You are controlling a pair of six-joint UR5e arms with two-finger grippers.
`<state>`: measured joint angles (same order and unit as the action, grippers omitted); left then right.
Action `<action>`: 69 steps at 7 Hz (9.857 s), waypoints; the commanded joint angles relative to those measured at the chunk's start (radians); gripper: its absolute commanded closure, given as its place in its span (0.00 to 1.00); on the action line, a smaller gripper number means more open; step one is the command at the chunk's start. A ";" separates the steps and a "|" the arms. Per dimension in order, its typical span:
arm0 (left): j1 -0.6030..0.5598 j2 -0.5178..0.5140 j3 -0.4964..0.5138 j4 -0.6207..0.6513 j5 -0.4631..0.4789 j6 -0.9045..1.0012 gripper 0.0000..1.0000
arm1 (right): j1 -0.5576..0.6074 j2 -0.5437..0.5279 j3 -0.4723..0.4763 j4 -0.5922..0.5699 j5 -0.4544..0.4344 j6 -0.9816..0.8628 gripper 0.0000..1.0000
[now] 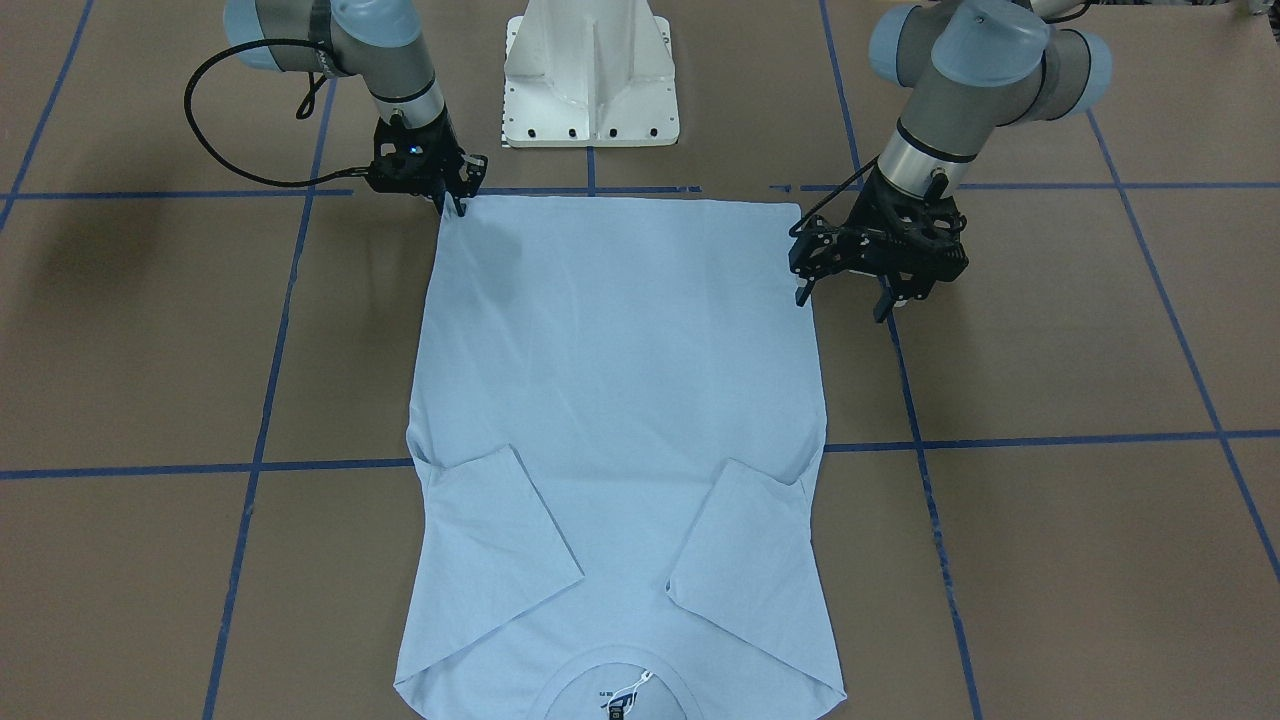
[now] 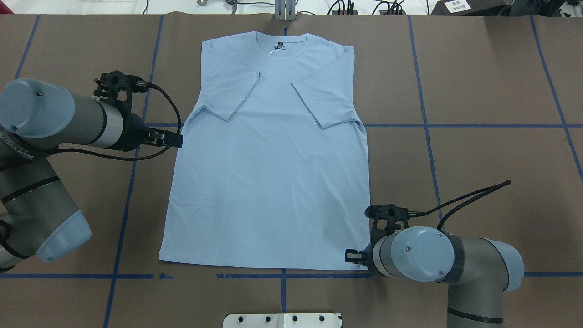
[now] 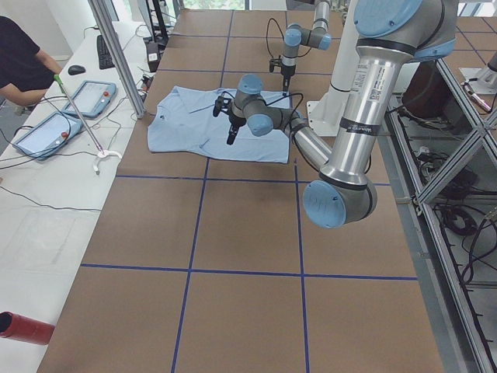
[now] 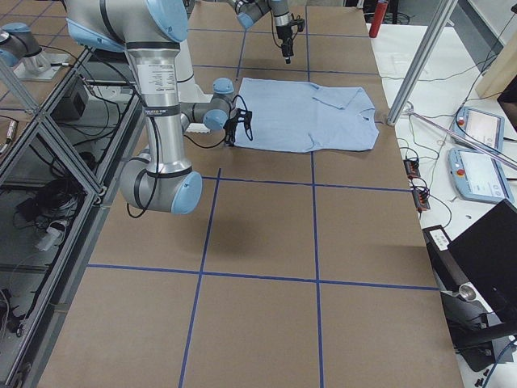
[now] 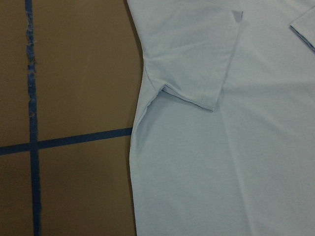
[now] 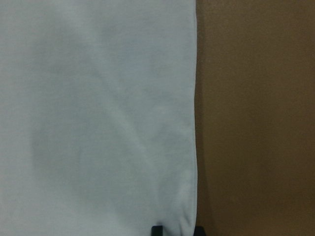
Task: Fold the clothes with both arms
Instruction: 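Move both grippers down to the hem corners nearest the robot, then grasp the hem corners nearest the robot with both grippers, then lift the hem with both grippers and fold it toward the collar, then carry the hem with both grippers onto the collar edge farthest from the robot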
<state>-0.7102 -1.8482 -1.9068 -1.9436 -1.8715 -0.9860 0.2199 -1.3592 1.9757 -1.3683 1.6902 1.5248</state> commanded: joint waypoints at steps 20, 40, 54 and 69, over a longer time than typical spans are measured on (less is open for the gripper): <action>0.439 0.182 -0.063 0.066 0.170 -0.569 0.03 | 0.049 -0.003 0.163 0.008 -0.021 0.011 1.00; 0.489 0.179 -0.245 0.171 0.175 -0.612 1.00 | 0.073 -0.122 0.288 0.008 0.044 0.011 1.00; 0.238 -0.033 -0.278 0.390 0.086 -0.395 1.00 | 0.473 0.038 0.120 0.008 0.262 -0.023 1.00; -0.092 -0.324 0.472 0.029 0.084 -0.201 1.00 | 0.633 0.511 -0.704 0.301 0.253 -0.032 1.00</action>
<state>-0.7884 -2.1701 -1.4671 -1.8863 -1.7876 -1.1887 0.8528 -0.8518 1.2882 -1.0681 1.9453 1.4943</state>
